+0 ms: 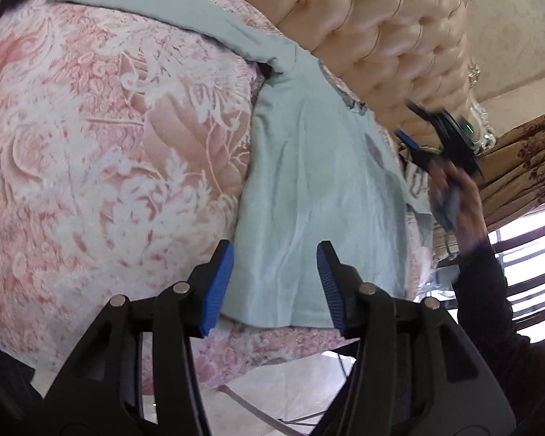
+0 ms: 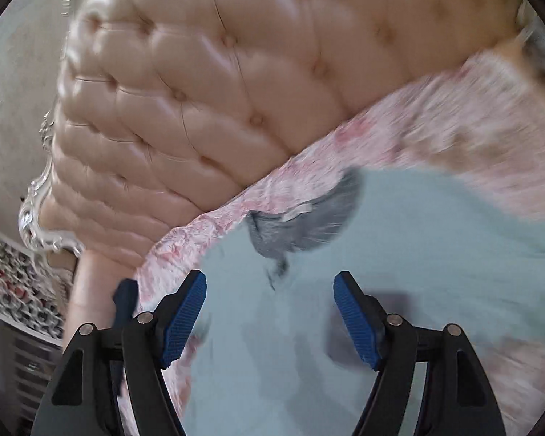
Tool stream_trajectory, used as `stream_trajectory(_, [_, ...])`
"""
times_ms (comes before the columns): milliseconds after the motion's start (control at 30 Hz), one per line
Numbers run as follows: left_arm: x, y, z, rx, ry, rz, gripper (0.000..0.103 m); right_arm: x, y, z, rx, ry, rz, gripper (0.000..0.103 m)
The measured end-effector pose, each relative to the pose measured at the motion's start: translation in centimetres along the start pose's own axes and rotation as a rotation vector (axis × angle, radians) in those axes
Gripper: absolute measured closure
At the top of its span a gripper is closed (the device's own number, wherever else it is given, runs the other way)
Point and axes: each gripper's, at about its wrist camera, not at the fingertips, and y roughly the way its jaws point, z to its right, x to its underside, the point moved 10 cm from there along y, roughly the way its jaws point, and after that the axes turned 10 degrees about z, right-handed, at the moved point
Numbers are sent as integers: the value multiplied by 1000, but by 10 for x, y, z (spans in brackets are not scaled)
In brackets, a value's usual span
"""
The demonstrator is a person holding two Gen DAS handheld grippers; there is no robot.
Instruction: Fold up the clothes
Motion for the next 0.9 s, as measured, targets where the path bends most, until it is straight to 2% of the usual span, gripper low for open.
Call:
stream_trajectory(100, [-14,-3,-11,-11,-42,16,52,14,56,19,117,27,-99,38])
stream_trajectory(133, [-22,-5,-15,-12,-55,30,52,16,64,17,121,4,-98,38])
stream_trajectory(300, [-71,-18,-31,0,-132,140,52,23,80,0,217,-220,-131,38])
stream_trajectory(433, [-103,-26,-55,-25,-202,214,52,15,64,-34,196,-332,-44,38])
stream_trajectory(500, [-113,-31,-71,-20,-288,248,52,20,73,-41,166,-328,-77,38])
stream_trajectory(533, [-119,-34,-80,-14,-334,266,52,27,85,-36,155,-284,-120,38])
stream_trajectory(600, [-131,-42,-97,-25,-396,301,52,42,100,-23,183,-269,-176,37])
stream_trajectory(700, [-153,-53,-123,-48,-469,345,52,39,93,-31,188,-303,-147,36])
stream_trajectory(833, [-186,-62,-155,-116,-503,392,52,32,45,-49,67,-223,26,32])
stream_trajectory(900, [-200,-60,-167,-174,-496,389,52,40,25,-54,49,-237,103,23])
